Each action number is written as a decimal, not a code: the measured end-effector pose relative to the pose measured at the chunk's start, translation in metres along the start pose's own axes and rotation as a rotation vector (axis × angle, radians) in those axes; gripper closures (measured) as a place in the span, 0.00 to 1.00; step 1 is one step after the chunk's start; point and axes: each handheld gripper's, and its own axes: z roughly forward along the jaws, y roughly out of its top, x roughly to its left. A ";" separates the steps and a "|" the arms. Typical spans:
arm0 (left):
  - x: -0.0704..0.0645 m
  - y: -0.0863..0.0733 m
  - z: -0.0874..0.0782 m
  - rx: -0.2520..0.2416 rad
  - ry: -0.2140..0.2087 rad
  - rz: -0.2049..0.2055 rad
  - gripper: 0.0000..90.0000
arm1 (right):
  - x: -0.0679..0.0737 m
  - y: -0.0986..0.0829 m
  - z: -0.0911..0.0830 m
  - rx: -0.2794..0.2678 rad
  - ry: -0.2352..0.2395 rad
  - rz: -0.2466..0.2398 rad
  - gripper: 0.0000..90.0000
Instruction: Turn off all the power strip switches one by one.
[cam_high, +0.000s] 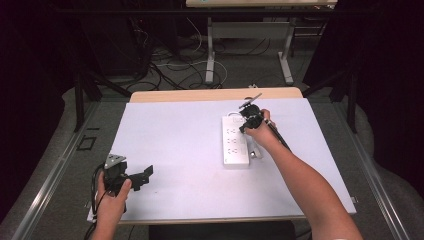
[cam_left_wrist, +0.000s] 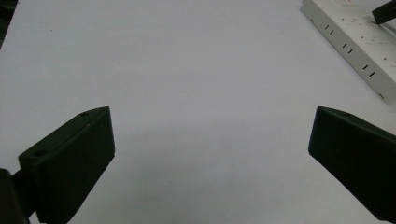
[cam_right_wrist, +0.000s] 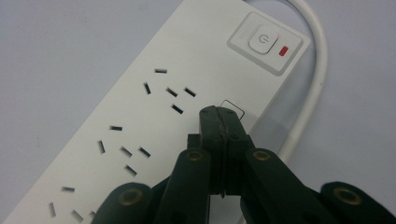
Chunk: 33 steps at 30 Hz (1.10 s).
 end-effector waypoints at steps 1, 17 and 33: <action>0.000 0.000 0.000 0.000 0.000 0.000 0.00 | 0.001 0.000 0.000 0.017 -0.003 0.003 1.00; -0.001 0.001 -0.001 0.011 -0.002 0.008 0.00 | 0.002 -0.003 0.001 0.005 -0.012 -0.001 1.00; -0.001 0.001 0.000 0.001 -0.003 0.004 0.00 | 0.008 -0.007 -0.003 0.015 0.005 -0.002 1.00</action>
